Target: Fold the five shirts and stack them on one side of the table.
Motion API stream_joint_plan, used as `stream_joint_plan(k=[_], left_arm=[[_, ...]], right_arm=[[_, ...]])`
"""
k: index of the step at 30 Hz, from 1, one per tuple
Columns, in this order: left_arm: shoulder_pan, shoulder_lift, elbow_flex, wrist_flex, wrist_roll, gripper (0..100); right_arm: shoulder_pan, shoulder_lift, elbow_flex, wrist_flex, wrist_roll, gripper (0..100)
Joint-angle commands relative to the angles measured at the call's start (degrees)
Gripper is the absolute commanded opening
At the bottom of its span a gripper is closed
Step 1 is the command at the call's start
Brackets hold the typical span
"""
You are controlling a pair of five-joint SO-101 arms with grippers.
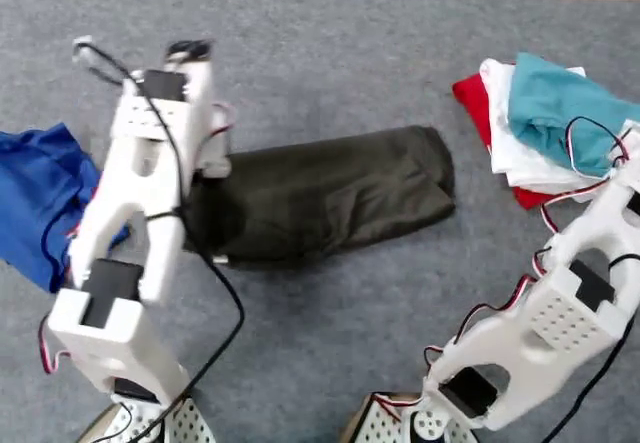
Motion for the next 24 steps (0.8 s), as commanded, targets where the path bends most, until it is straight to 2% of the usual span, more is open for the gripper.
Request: stream_joint_plan(k=[1,5,12,19,24], left_arm=[[7.12,-0.40,-7.12,0.88,2.81,2],[13.45,0.66,-12.48,0.00,4.75,2],[21.10,11.91,-27.96,0.18,9.41,2],[26.02,26.24,-50.73,-0.26,14.42,2],[30.51,36.35,-67.25,-2.46,17.76,2]], right_arm=[[0.66,-3.91,-0.40,0.62,-0.88,0.5],[0.75,-9.27,0.13,1.93,-4.40,0.8],[5.23,-14.37,1.45,1.58,-4.57,0.9],[11.65,-20.44,1.54,1.32,-9.58,0.9],[14.02,-20.35,1.98,-2.20,-9.67,0.9]])
